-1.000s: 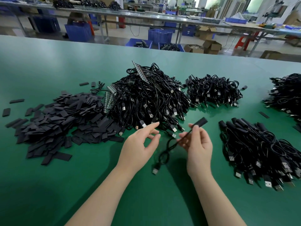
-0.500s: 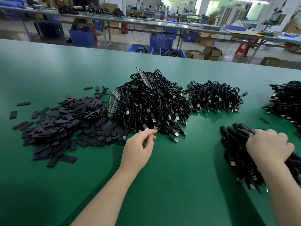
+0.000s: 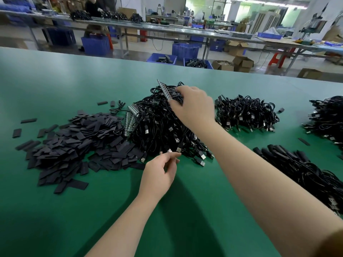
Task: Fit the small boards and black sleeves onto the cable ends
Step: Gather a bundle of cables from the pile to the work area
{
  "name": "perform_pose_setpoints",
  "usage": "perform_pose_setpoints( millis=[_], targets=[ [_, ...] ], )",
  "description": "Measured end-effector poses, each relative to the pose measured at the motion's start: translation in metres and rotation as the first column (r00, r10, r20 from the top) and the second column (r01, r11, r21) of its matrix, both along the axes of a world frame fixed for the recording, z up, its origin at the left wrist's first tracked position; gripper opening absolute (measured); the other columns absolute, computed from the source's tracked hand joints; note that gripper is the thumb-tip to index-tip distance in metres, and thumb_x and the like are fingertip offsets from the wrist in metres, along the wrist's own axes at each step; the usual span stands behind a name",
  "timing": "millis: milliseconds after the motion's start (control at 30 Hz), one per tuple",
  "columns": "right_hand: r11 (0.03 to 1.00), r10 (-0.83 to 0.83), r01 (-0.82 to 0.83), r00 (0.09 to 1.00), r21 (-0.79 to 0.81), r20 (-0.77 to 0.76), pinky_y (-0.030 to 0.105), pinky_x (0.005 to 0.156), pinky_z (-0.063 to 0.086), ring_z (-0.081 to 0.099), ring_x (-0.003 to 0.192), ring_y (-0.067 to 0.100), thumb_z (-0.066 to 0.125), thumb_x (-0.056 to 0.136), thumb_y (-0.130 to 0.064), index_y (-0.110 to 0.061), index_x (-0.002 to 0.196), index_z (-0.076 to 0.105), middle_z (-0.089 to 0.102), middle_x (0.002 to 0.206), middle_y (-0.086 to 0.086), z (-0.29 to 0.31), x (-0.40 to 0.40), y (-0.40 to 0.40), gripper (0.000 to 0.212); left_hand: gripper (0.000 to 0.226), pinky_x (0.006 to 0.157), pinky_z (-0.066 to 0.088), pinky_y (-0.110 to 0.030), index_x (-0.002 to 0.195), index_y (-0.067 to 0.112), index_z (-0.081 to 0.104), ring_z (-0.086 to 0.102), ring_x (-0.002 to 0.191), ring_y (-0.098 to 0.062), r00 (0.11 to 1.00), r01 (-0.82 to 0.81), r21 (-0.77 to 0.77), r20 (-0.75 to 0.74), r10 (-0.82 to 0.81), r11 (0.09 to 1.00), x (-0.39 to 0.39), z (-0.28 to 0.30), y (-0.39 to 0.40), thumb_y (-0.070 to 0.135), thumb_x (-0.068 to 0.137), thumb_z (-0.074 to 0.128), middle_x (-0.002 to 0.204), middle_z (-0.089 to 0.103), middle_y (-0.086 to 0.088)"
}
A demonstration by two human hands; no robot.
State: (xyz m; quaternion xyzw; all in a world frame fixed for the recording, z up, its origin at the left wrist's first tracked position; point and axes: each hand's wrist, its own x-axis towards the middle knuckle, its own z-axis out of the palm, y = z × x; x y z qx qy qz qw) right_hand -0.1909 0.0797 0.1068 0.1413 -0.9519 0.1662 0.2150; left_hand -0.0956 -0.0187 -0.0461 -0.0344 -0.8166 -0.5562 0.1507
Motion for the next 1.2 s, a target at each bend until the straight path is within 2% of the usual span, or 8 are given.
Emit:
perform_pose_setpoints(
  millis=[167,300,467,600,733,833,1100,1200],
  targets=[
    [0.960,-0.039,0.050,0.998,0.277,-0.042,0.034,0.068,0.038,0.062,0.098,0.032,0.064,0.091,-0.048,-0.013,0.114,0.056,0.064,0.100,0.006,-0.002,-0.042,-0.031,0.043,0.025,0.065,0.051,-0.015,0.103,0.036,0.070,0.064,0.077,0.000,1.000,-0.013,0.023,0.012,0.012,1.000,-0.001,-0.001,0.000,0.015,0.096,0.057,0.090,0.068,0.024],
    [0.911,-0.061,0.097,0.993,0.400,-0.103,0.025,0.049,0.025,0.051,0.067,0.029,0.062,0.089,-0.008,-0.013,0.088,0.057,0.053,0.068,0.001,0.000,-0.056,-0.035,0.007,0.023,0.061,0.047,-0.013,0.107,0.028,0.072,0.063,0.071,-0.001,1.000,0.002,0.049,0.000,-0.002,0.999,-0.001,-0.002,0.000,0.013,0.095,0.059,0.090,0.069,0.022],
    [0.984,-0.145,0.136,0.987,0.117,0.068,0.031,0.062,0.042,0.049,0.072,0.026,0.052,0.091,-0.001,-0.008,0.079,0.049,0.049,0.079,0.007,0.024,-0.077,-0.012,0.014,0.023,0.059,0.053,-0.024,0.105,0.028,0.072,0.063,0.068,-0.006,1.000,0.005,0.040,-0.005,-0.005,0.999,-0.003,-0.003,-0.001,0.012,0.095,0.058,0.089,0.069,0.021],
    [0.954,-0.236,0.258,0.961,-0.154,0.147,0.016,0.047,0.034,0.041,0.055,0.011,0.050,0.094,-0.005,-0.008,0.072,0.052,0.048,0.068,0.000,0.063,-0.096,0.032,0.022,0.031,0.072,0.055,-0.022,0.096,0.043,0.068,0.066,0.082,-0.002,1.000,-0.003,0.010,0.025,0.003,1.000,-0.003,0.000,0.000,0.014,0.095,0.057,0.091,0.067,0.027],
    [0.904,-0.329,0.336,0.941,-0.262,0.072,0.024,0.071,0.052,0.057,0.074,0.017,0.050,0.096,-0.009,0.004,0.109,0.066,0.061,0.081,0.006,0.107,-0.095,0.077,0.024,0.038,0.069,0.051,-0.013,0.088,0.052,0.064,0.065,0.081,0.002,0.999,-0.019,0.003,0.045,0.019,1.000,-0.004,0.000,0.001,0.016,0.095,0.055,0.089,0.067,0.028],
    [0.917,-0.285,0.277,0.958,-0.286,0.013,0.039,0.091,0.056,0.068,0.099,0.030,0.051,0.096,-0.008,0.003,0.115,0.067,0.069,0.106,0.019,0.133,-0.080,0.097,0.027,0.040,0.065,0.048,-0.011,0.088,0.052,0.065,0.065,0.078,0.001,1.000,-0.019,0.015,0.023,0.019,1.000,-0.004,-0.001,0.000,0.014,0.094,0.056,0.089,0.068,0.026],
    [0.986,-0.166,0.168,0.971,-0.005,-0.173,0.026,0.071,0.043,0.059,0.075,0.027,0.056,0.095,-0.011,0.000,0.106,0.072,0.071,0.090,0.019,0.121,0.011,0.143,0.023,0.042,0.061,0.055,-0.028,0.092,0.060,0.064,0.067,0.070,-0.008,0.999,-0.035,0.049,0.000,0.035,0.998,-0.004,-0.002,0.001,0.018,0.093,0.058,0.090,0.069,0.028],
    [0.980,-0.198,0.199,0.975,0.001,-0.104,0.018,0.042,0.041,0.059,0.057,0.022,0.061,0.093,-0.022,-0.014,0.097,0.074,0.062,0.065,-0.007,0.096,0.051,0.165,0.016,0.040,0.053,0.051,-0.027,0.095,0.060,0.063,0.064,0.063,-0.012,1.000,-0.027,0.060,-0.005,0.027,0.998,-0.002,-0.001,0.001,0.020,0.092,0.057,0.090,0.070,0.026]
  ],
)
